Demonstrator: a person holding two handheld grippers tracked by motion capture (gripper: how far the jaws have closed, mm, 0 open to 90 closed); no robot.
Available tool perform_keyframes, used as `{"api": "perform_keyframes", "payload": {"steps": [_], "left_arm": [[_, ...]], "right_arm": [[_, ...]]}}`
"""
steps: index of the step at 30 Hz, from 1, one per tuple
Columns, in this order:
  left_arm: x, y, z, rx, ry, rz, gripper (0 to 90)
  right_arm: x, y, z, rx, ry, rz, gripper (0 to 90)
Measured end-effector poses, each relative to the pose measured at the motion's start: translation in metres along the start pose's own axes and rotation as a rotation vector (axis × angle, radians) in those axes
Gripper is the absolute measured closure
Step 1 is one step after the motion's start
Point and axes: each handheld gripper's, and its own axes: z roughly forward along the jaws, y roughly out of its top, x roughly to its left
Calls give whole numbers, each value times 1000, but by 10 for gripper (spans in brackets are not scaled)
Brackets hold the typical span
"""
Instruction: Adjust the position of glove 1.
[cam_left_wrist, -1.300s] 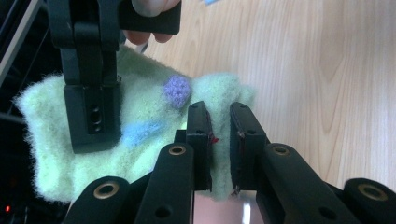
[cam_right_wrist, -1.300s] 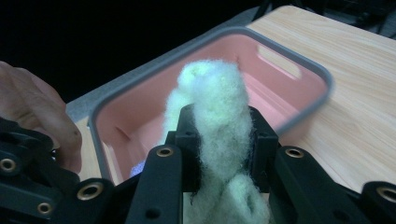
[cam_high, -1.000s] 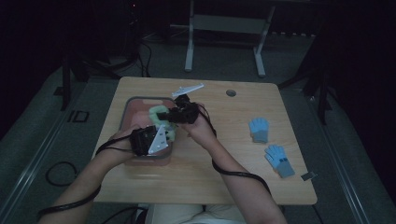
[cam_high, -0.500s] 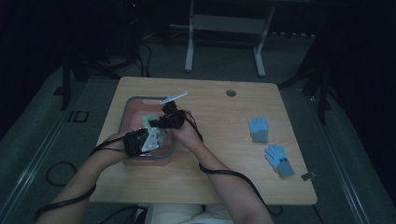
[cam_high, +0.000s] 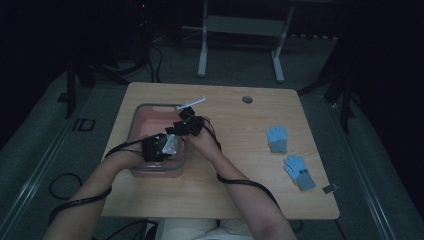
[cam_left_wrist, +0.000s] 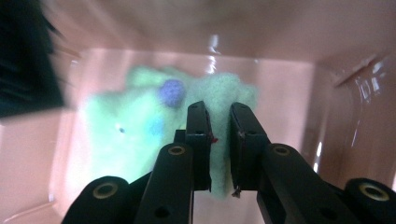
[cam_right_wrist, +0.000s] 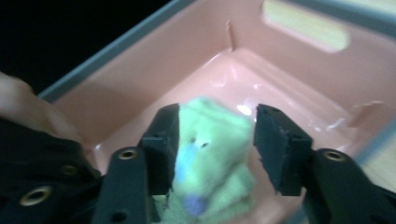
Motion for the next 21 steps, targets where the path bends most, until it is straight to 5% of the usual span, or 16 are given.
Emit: {"api": "perform_keyframes", "payload": {"steps": [5, 11, 12, 13, 16, 19, 21], "left_arm": [[2, 0, 0, -15, -27, -28, 768], [9, -1, -9, -54, -10, -119, 374], [12, -2, -15, -86, -9, -162, 374], [14, -3, -20, -107, -5, -184, 257], [18, -3, -33, -183, 5, -255, 210], [17, 1, -43, -219, 60, -288, 140], [16, 3, -48, -259, 59, -325, 127]], "right_arm": [[-3, 0, -18, -48, -3, 13, 459], [-4, -2, -47, -104, -2, -6, 369], [-5, -4, -52, -115, 2, -7, 345], [-5, -6, -60, -113, 14, -14, 300], [-6, -14, -73, -121, 53, -35, 234], [-6, -22, -85, -134, 55, -48, 225], [-7, -28, -93, -145, 60, -64, 204]]}}
